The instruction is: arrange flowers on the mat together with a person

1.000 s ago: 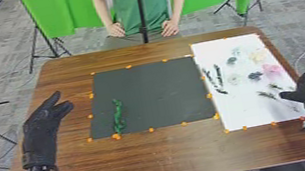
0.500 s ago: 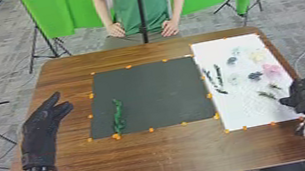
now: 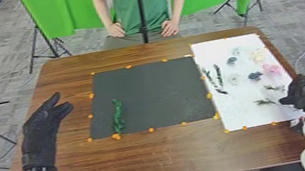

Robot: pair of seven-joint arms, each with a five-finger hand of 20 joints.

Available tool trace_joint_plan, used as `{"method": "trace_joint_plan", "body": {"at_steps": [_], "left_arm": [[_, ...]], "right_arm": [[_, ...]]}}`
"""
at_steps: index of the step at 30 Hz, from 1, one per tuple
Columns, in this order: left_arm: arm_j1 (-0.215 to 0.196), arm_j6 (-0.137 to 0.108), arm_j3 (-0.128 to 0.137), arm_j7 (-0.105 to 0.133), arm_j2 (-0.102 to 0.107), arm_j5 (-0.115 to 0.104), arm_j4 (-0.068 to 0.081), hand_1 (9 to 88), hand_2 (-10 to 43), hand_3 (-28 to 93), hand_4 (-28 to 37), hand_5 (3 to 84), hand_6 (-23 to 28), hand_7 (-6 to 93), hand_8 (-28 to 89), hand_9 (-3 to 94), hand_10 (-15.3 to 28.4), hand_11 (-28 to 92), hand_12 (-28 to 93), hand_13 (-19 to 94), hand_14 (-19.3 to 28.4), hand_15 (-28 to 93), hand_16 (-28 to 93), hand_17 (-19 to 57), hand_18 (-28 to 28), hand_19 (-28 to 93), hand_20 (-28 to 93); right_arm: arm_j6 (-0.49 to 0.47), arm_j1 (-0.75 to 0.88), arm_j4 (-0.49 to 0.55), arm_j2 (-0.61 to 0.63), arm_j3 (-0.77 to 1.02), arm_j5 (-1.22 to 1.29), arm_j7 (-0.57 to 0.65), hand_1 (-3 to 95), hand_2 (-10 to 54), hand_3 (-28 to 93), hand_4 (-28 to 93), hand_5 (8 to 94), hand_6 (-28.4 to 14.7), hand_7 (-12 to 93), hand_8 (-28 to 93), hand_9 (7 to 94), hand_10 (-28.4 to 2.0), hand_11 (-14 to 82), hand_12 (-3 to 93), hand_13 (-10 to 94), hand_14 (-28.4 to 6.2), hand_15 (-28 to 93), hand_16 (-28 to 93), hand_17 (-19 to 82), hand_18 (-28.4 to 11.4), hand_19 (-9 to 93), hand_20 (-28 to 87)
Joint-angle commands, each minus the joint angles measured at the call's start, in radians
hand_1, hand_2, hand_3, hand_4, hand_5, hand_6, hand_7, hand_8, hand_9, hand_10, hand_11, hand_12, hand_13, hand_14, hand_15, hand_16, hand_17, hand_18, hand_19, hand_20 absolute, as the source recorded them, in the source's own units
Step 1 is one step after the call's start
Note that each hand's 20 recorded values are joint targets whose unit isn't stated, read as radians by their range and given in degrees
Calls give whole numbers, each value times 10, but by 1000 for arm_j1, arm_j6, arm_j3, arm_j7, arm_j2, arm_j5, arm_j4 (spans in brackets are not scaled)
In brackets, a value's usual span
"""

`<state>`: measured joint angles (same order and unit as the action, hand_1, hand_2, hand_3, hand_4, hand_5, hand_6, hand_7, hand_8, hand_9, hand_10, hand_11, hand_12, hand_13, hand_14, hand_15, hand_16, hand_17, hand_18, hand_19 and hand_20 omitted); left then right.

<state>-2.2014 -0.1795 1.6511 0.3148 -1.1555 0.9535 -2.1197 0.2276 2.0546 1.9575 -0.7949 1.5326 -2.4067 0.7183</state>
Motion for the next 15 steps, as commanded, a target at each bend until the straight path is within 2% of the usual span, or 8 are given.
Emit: {"method": "trace_joint_plan", "body": {"at_steps": [1,8,15], "left_arm": [[-16,10,6,-24,-5,-1,-2,273,-68,679,-221,474,36,107,-59,484,142,196,146,386,175,170,35,71,122,39,195],[-6,33,10,-45,1,5,1,273,-70,680,-220,470,38,104,-58,479,143,193,146,382,176,166,36,66,123,38,192],[-9,39,11,-65,6,7,-1,274,-67,676,-220,465,37,101,-56,474,143,190,146,379,176,163,37,65,122,37,190]], "right_arm": [[51,8,152,-62,73,139,45,912,-95,-283,215,863,30,256,205,937,-71,299,308,921,-43,509,366,409,-214,725,445],[141,-91,268,-163,-12,239,18,911,-95,-283,241,860,25,258,218,937,-73,307,320,917,-43,527,375,400,-218,740,449],[106,-209,243,-339,-180,270,-16,913,-95,-283,251,857,23,271,222,937,-72,332,320,913,-39,565,366,402,-221,764,455]]}}
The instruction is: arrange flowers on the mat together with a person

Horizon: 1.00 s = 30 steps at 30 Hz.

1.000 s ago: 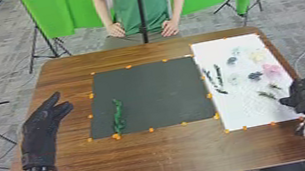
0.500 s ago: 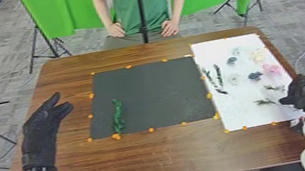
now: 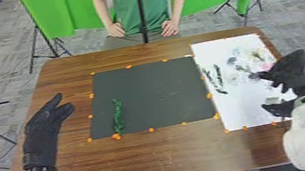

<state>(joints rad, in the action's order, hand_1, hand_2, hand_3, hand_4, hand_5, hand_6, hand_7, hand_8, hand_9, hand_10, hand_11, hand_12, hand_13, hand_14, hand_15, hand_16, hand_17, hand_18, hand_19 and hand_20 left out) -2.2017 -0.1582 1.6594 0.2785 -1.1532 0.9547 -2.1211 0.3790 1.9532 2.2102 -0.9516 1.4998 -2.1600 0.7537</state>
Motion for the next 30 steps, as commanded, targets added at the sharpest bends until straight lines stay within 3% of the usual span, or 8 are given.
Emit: {"method": "trace_joint_plan", "body": {"at_steps": [1,10,12,13,16,20,23,30], "left_arm": [[-11,20,3,-32,4,8,-1,275,-67,675,-219,464,37,100,-56,473,143,189,146,379,176,162,37,65,122,37,190],[-14,19,11,-49,15,12,-2,273,-68,674,-217,461,38,93,-52,468,141,183,148,374,175,150,41,63,123,37,189],[-11,11,13,-50,23,10,6,273,-67,673,-217,461,38,92,-52,468,141,182,148,374,175,149,42,62,123,37,188],[-7,-1,9,-45,29,5,15,273,-67,673,-217,460,39,92,-52,468,141,181,148,374,175,148,42,62,124,36,188],[-2,-79,-5,-7,52,-33,35,273,-59,668,-222,465,40,93,-52,472,144,182,148,379,176,144,39,69,116,29,183],[-9,-120,8,16,57,-57,41,260,-10,681,-254,477,41,99,-55,484,146,187,146,388,178,152,35,78,109,27,185],[-16,-134,18,22,59,-58,41,255,-5,689,-258,479,40,102,-55,488,146,191,146,392,178,155,34,80,108,26,186],[-25,-125,15,8,51,-50,39,255,-23,693,-254,479,41,104,-56,488,146,191,146,392,177,159,33,78,109,28,189]], "right_arm": [[-55,-120,-17,-205,-171,21,-57,913,-95,-283,252,856,23,273,223,937,-72,333,320,915,-38,565,364,403,-220,766,455],[-152,-174,-69,-344,-300,5,-91,921,-95,-283,248,860,21,279,235,937,-66,351,323,935,-30,563,352,414,-223,782,448],[-182,-188,-86,-363,-319,7,-84,926,-95,-283,245,862,20,278,238,937,-65,354,327,936,-29,570,351,416,-222,784,445],[-193,-193,-93,-369,-326,8,-80,931,-95,-283,240,863,20,277,243,937,-65,355,330,937,-28,573,349,417,-222,786,443],[-207,-211,-125,-391,-351,16,-81,932,-95,-283,240,863,19,277,250,937,-66,368,325,937,-26,581,346,424,-225,793,441],[-219,-235,-160,-409,-387,23,-80,932,-95,-283,245,863,17,276,255,937,-65,385,310,937,-23,595,332,431,-227,801,436],[-220,-254,-184,-423,-411,74,-75,933,-95,-283,248,865,16,276,258,937,-64,401,300,937,-21,607,317,437,-227,806,430],[-194,-276,-239,-442,-458,113,-47,937,-95,-283,243,863,15,279,264,937,-62,416,287,937,-17,624,287,445,-228,816,420]]}}
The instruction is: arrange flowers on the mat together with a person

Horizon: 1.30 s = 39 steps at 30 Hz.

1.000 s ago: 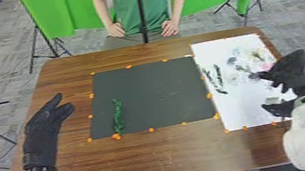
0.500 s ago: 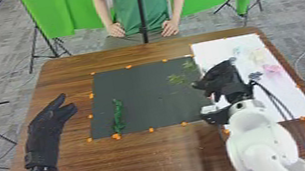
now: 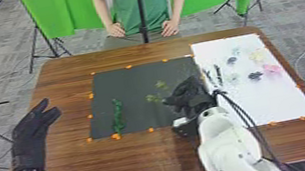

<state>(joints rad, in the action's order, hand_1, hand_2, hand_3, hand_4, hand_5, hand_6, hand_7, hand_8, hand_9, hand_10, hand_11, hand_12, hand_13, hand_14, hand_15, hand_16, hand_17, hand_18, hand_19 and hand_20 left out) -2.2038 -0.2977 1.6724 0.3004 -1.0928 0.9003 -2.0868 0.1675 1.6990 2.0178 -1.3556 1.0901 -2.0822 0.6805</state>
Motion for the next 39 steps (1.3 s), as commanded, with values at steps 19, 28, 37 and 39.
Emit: {"method": "trace_joint_plan", "body": {"at_steps": [19,28,37,39], "left_arm": [[-33,37,0,-40,-16,16,-1,260,-31,686,-241,471,42,97,-54,479,145,185,147,384,176,148,36,71,114,29,186],[-36,39,1,-43,-16,17,-1,261,-32,683,-239,469,41,95,-52,477,145,180,149,382,175,142,39,69,115,28,186],[-32,46,-2,-45,-16,19,0,262,-33,681,-236,468,40,95,-52,475,143,178,150,382,175,139,41,69,116,27,186],[-33,47,-1,-46,-16,19,-1,263,-33,680,-236,468,40,95,-52,475,143,177,150,382,175,139,42,69,116,27,186]], "right_arm": [[193,-68,-110,-61,-121,209,34,941,-95,-283,216,860,16,283,277,937,-63,412,268,937,-20,617,243,456,-223,817,401],[135,-77,-142,-50,-164,0,-57,934,-95,-283,224,853,17,288,277,937,-68,430,275,937,-29,629,258,429,-223,813,408],[159,-91,-176,-45,-205,-86,-103,933,-95,-283,217,851,14,294,240,937,-85,494,235,937,-46,658,318,421,-221,799,425],[162,-92,-181,-44,-209,-94,-108,930,-95,-283,224,854,14,285,230,937,-85,501,226,937,-46,661,324,420,-221,798,427]]}}
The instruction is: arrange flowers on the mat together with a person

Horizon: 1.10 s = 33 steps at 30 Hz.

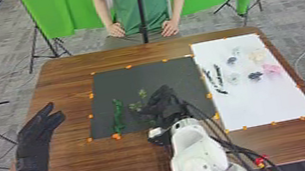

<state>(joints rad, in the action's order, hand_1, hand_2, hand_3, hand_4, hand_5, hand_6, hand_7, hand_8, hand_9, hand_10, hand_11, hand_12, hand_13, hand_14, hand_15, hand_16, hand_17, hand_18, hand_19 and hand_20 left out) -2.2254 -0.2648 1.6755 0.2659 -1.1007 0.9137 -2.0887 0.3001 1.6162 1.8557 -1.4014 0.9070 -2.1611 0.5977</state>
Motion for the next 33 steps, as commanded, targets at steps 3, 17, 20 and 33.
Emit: {"method": "trace_joint_plan", "body": {"at_steps": [3,17,20,33], "left_arm": [[-10,14,-5,-12,-7,5,2,262,-33,679,-235,467,40,94,-52,475,143,176,151,382,175,138,42,69,116,26,186],[-11,14,-6,-9,-3,1,3,263,-34,677,-234,468,40,95,-52,477,145,178,151,382,176,142,42,69,116,26,186],[-13,14,-6,-7,-5,2,2,263,-36,678,-235,468,40,96,-52,478,145,180,151,383,176,144,42,69,116,26,186],[-8,21,-3,-15,-6,4,5,264,-37,678,-234,468,40,96,-53,477,145,181,150,382,176,146,41,68,117,27,186]], "right_arm": [[39,-12,-21,1,-28,1,-23,923,-95,-283,232,854,15,257,217,937,-87,501,217,937,-45,658,330,419,-221,795,429],[65,-15,-49,2,-32,-5,-8,903,-95,-283,265,853,13,235,214,937,-86,489,199,937,-42,643,321,421,-221,790,430],[65,-16,-54,3,-32,-6,-7,896,-95,-283,275,847,9,225,206,937,-85,481,197,937,-37,637,314,422,-221,790,429],[68,-15,-61,3,-32,-28,7,878,-95,-283,271,839,3,209,196,937,-85,465,197,937,-34,626,305,423,-221,787,427]]}}
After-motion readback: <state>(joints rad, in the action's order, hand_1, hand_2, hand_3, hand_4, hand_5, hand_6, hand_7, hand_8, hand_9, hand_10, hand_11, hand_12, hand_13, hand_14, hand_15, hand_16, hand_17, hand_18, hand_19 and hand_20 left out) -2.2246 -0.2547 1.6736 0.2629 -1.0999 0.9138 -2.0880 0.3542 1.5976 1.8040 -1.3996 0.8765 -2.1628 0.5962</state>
